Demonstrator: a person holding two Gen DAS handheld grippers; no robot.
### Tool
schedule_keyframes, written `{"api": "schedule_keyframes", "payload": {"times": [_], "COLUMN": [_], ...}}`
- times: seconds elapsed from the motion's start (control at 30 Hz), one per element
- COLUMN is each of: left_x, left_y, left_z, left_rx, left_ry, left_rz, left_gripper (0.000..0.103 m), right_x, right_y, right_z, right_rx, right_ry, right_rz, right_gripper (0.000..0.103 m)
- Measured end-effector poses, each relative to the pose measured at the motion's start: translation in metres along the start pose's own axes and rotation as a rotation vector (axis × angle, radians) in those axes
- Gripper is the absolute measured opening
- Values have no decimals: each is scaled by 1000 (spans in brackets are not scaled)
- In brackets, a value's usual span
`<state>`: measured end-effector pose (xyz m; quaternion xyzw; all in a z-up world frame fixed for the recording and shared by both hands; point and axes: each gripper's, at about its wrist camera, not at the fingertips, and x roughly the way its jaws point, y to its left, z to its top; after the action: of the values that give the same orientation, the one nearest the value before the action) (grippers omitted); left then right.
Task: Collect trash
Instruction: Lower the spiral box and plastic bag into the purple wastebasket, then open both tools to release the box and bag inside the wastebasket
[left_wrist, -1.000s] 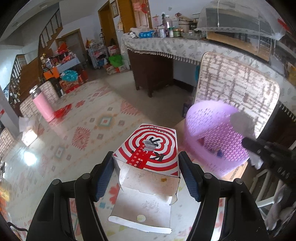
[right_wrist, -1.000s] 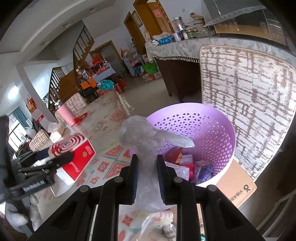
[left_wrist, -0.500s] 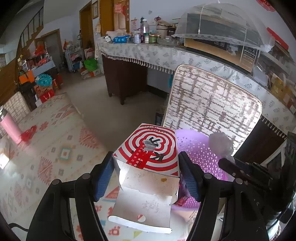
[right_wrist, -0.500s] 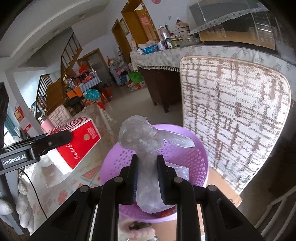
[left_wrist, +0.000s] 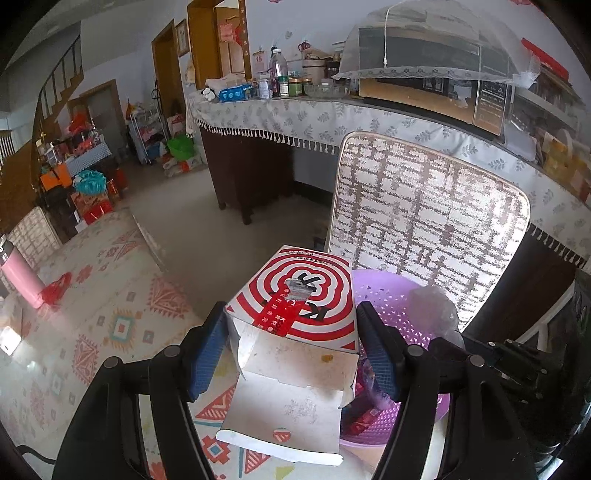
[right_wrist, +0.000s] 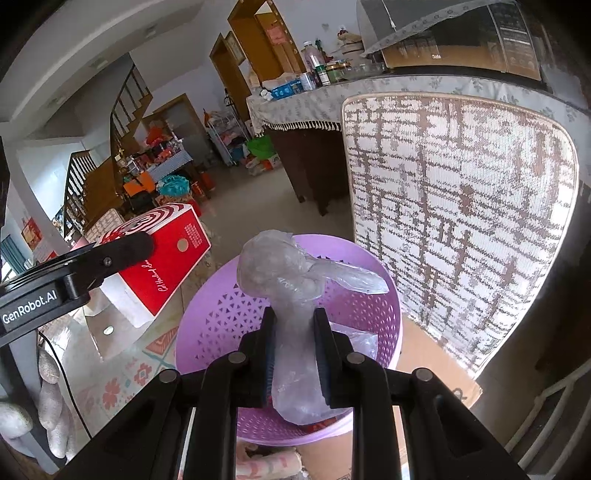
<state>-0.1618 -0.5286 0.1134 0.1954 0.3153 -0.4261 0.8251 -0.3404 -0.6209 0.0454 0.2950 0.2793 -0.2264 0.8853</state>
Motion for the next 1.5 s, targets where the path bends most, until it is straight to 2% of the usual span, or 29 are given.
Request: {"api": "schedule_keyframes", "payload": {"times": [0.27,1.5], "left_x": [7,64], "left_y": [4,1], "left_z": [-1,-4], "left_rx": [-4,-58], "left_ry": [14,112], "left_rz": [8,-81], "left_gripper": [69,69], "right_x": [2,23], "right_y": [2,-9], "right_z": [-2,4], "right_rx": [2,9], "right_ry": [3,43], "right_rz": [7,-33], "right_gripper": [22,22]}}
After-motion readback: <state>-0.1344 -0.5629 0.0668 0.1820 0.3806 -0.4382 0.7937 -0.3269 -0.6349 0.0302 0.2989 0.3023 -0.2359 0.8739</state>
